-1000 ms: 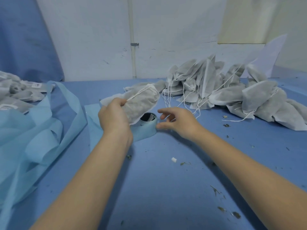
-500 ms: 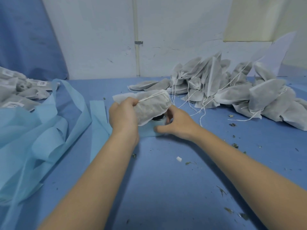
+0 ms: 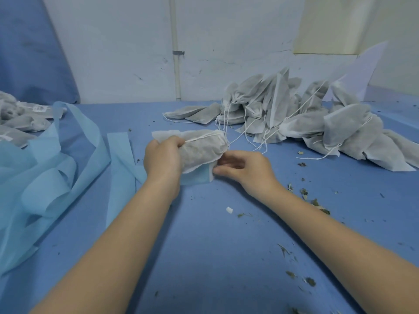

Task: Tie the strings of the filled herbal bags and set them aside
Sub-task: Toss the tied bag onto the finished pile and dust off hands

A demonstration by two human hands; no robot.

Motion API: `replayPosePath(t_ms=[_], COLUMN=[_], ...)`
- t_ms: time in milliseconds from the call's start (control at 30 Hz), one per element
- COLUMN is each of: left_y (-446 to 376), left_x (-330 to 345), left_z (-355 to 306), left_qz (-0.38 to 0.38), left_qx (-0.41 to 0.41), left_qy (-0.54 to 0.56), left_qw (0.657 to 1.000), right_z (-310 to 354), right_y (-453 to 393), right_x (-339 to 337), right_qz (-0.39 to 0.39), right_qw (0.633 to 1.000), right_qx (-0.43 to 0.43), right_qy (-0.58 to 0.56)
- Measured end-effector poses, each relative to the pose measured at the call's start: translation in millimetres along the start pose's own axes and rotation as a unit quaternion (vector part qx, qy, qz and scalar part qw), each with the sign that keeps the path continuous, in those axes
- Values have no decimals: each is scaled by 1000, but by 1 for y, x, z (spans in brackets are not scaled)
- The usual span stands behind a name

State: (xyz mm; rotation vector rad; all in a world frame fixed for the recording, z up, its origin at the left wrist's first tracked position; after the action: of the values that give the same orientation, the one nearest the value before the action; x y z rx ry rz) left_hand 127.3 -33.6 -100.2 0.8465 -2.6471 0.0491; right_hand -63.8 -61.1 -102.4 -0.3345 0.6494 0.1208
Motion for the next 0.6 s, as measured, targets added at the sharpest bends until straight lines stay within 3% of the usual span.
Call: replayPosePath(t_ms=[167, 600], left_y=[-1, 6], left_x=[-2, 0], left_z=[6, 3], left_qz=[-4, -16], left_qx=[-29, 18], left_qy=[16, 5], left_qw=[999, 1000], right_z=[1, 2], right_y=[-3, 5], right_x=[-6, -9], right_qz=[-49, -70], right_qw=[999, 997], right_qx=[-1, 19], right_qy=[10, -15])
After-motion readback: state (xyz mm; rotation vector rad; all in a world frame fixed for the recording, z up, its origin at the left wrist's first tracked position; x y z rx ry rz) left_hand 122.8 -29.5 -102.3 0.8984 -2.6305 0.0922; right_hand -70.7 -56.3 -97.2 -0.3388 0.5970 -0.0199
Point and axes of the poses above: each hand's wrist, its own y-axis away from the middle knuckle, its own x-axis out of the palm, z = x × y, the point moved 9 cm from there along -y, towards the middle knuckle, and after that the axes turned 13 degrees about y, right-handed, at the moved point
